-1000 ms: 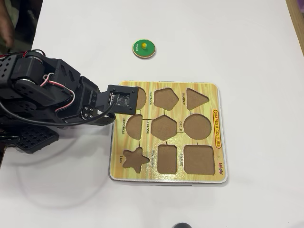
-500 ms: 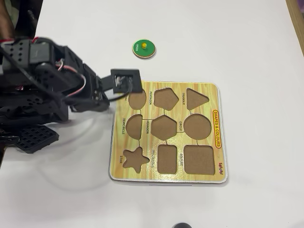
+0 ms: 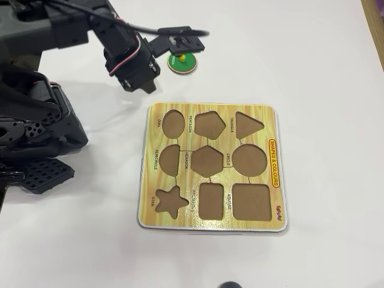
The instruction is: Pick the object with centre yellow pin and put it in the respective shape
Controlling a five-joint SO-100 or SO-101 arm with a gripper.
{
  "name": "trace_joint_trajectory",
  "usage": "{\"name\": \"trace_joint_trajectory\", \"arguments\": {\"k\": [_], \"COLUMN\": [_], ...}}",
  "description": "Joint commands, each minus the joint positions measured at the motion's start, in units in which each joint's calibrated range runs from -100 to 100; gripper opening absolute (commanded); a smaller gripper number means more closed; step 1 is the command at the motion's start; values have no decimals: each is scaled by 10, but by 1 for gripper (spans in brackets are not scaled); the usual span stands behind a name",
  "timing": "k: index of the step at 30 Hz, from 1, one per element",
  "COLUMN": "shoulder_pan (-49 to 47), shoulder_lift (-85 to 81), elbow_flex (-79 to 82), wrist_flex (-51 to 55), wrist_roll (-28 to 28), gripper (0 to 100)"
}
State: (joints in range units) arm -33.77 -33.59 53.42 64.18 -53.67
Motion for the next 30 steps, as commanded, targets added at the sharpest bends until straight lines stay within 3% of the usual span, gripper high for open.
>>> {"name": "trace_joint_trajectory", "arguments": {"k": [1, 8, 30], "shoulder_pan": [-50, -103, -130], "shoulder_lift": [37, 84, 326], "elbow_flex": [-77, -130, -324], "wrist_flex": [1, 1, 0], "wrist_roll": [3, 2, 0], "gripper": [1, 1, 1]}}
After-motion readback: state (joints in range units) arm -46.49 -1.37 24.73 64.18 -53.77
